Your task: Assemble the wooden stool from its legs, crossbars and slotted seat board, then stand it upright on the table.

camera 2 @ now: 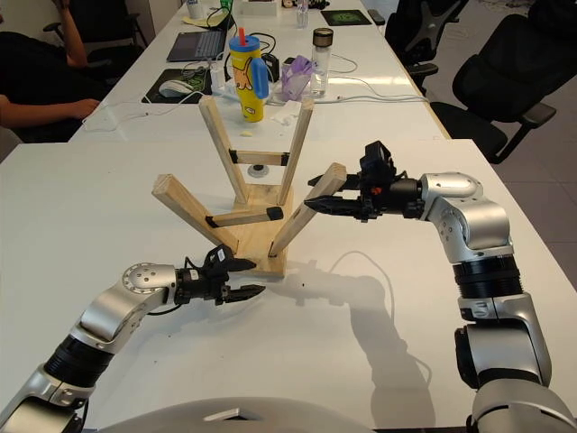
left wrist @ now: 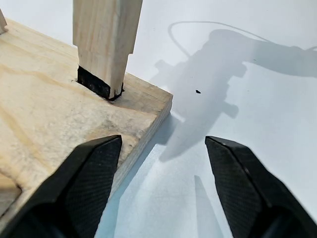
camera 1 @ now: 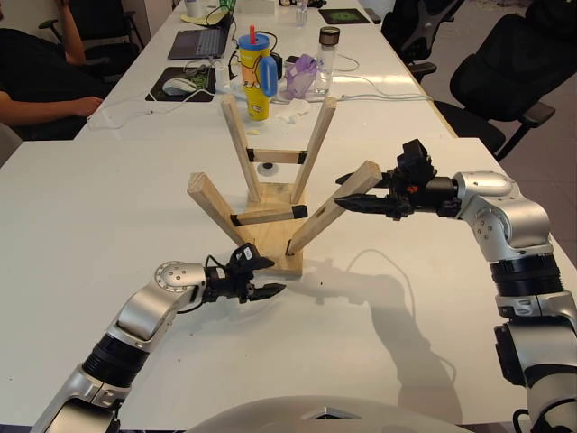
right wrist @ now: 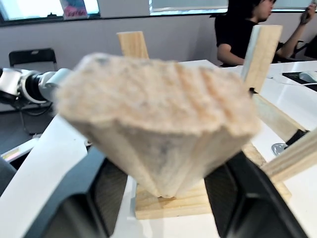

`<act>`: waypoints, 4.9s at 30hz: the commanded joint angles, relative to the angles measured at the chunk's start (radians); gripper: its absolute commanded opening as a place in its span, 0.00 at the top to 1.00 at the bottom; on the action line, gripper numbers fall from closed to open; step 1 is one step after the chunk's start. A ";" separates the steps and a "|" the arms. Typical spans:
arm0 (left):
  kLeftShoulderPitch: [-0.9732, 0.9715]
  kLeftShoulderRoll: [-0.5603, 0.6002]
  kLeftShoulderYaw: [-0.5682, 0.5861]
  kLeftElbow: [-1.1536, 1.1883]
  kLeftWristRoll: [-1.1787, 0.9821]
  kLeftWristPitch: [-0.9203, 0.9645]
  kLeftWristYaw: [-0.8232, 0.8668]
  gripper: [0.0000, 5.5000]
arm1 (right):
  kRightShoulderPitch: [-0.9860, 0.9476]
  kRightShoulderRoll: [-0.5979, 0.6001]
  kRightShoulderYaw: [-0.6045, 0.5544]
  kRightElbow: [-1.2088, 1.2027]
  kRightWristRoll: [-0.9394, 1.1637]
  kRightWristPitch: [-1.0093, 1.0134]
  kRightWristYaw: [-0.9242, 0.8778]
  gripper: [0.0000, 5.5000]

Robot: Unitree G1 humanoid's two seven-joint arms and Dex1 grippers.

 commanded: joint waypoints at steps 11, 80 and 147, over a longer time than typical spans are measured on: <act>0.031 -0.014 -0.018 0.029 0.037 0.014 0.003 0.43 | -0.206 0.002 0.191 0.143 -0.243 -0.002 0.087 0.63; -0.074 -0.117 -0.053 -0.120 0.628 -0.093 0.525 0.43 | -0.201 0.083 0.381 -0.049 -0.380 0.267 -0.185 0.63; 0.103 -0.344 0.214 0.285 0.308 -0.210 0.527 0.77 | -0.330 0.597 -0.313 -0.236 0.210 -0.041 -0.872 0.88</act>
